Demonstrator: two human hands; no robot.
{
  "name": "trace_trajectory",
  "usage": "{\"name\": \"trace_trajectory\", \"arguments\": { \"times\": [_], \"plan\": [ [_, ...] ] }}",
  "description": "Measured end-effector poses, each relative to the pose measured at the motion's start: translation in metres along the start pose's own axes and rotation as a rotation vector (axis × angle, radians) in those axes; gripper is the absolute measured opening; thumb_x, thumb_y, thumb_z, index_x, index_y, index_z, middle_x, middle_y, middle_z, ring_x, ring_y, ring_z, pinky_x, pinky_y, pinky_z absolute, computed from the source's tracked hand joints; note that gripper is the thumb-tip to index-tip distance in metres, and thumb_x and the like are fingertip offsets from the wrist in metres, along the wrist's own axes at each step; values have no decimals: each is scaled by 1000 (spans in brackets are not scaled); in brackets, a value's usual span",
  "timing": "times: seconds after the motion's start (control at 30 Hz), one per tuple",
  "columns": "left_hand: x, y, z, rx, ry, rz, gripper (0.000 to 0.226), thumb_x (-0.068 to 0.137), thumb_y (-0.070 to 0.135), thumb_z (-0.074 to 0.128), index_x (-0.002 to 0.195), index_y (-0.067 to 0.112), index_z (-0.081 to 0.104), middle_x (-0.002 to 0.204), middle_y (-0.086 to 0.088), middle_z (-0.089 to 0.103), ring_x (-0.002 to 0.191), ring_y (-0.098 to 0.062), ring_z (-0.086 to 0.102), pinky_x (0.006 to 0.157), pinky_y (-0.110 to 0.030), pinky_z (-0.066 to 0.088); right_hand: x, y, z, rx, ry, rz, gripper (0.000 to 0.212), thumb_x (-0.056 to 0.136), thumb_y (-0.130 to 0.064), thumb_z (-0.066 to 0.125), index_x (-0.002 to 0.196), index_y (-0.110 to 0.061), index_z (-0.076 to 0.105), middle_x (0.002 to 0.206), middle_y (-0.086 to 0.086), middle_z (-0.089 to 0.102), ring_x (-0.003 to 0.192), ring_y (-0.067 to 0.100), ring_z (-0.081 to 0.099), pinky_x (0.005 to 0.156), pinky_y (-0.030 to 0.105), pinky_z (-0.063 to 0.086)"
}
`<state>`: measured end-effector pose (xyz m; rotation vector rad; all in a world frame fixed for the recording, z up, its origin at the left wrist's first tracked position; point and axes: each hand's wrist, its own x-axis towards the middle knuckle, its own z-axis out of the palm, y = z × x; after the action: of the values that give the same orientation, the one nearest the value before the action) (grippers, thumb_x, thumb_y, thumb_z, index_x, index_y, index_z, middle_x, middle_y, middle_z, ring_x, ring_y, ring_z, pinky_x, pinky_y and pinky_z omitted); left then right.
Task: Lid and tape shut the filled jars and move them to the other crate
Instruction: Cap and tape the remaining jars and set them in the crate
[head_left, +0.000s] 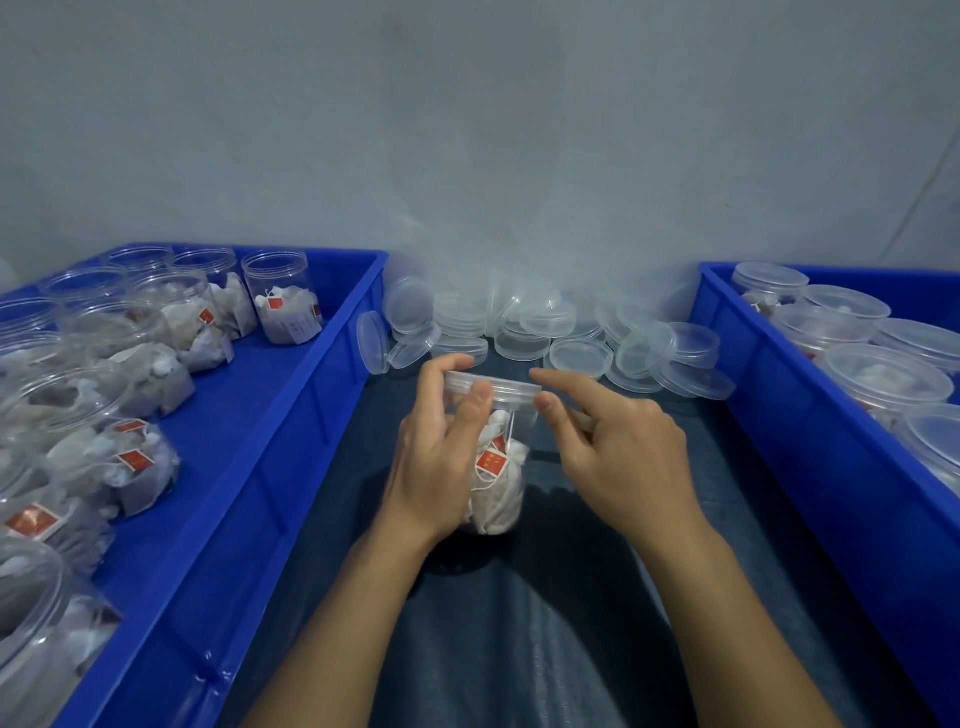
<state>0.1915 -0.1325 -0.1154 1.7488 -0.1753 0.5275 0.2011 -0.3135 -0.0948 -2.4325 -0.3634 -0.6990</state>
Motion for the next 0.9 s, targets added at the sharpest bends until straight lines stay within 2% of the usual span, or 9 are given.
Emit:
{"name": "trace_trajectory", "arguments": {
  "times": [0.07, 0.2, 0.33, 0.47, 0.57, 0.63, 0.77, 0.83, 0.9],
  "plan": [
    [1, -2, -3, -12, -25, -28, 40, 99, 66, 47, 131, 42, 53, 108, 16, 73, 96, -8, 72, 82, -25, 56, 0, -1, 2, 22, -10, 3, 36, 101, -63, 44, 135, -59, 56, 62, -22, 59, 81, 25, 67, 72, 41, 53],
    [2, -3, -4, -16, -45, -70, 48, 97, 73, 44, 139, 50, 42, 118, 26, 68, 108, -6, 70, 92, -31, 51, -1, -3, 7, 32, 22, 3, 36, 102, -61, 42, 135, -58, 58, 70, -12, 68, 81, 27, 68, 72, 42, 54],
    [1, -1, -2, 107, 67, -35, 53, 93, 73, 44, 135, 41, 39, 110, 13, 67, 105, -2, 65, 86, -21, 47, -2, -4, 10, 17, 62, -15, 39, 101, -61, 39, 133, -55, 61, 71, -9, 71, 76, 26, 68, 67, 39, 52],
    [1, 6, 0, 277, 219, 29, 38, 100, 64, 50, 118, 31, 52, 109, 10, 66, 96, -1, 64, 77, -21, 49, -3, -9, 11, -41, 132, -38, 33, 102, -55, 49, 127, -48, 68, 77, -7, 76, 77, 32, 71, 64, 39, 50],
    [-3, 11, 6, 292, 231, -23, 36, 101, 59, 46, 120, 31, 57, 115, 11, 68, 100, 1, 63, 85, -30, 51, -6, -17, 9, -71, 155, -27, 25, 103, -49, 58, 124, -43, 71, 78, -4, 76, 74, 38, 70, 60, 39, 47],
    [-5, 13, 11, 285, 190, -88, 33, 102, 57, 43, 126, 35, 50, 121, 8, 68, 105, -11, 64, 86, -39, 48, -7, -21, 9, -90, 167, -36, 24, 102, -45, 61, 122, -40, 73, 77, -4, 76, 71, 39, 70, 58, 38, 43],
    [-6, 13, 13, 277, 179, -146, 26, 107, 57, 44, 126, 41, 39, 118, 4, 70, 100, -21, 66, 82, -42, 47, -10, -30, 8, -68, 73, -29, 46, 97, -45, 37, 135, -41, 65, 87, -4, 76, 78, 35, 69, 61, 37, 35],
    [-4, 14, 12, 236, 201, -147, 30, 104, 63, 44, 123, 41, 42, 114, 4, 71, 98, -19, 67, 83, -43, 50, -10, -30, 6, -20, 7, -6, 62, 90, -48, 23, 141, -44, 58, 91, -3, 76, 83, 34, 68, 65, 39, 38],
    [-4, 13, 10, 201, 217, -138, 38, 98, 69, 41, 122, 40, 45, 110, 3, 71, 97, -20, 67, 83, -44, 52, -8, -28, 4, -3, 0, 7, 62, 89, -50, 21, 141, -47, 57, 88, -2, 76, 85, 33, 67, 68, 42, 44]
  ]
}}
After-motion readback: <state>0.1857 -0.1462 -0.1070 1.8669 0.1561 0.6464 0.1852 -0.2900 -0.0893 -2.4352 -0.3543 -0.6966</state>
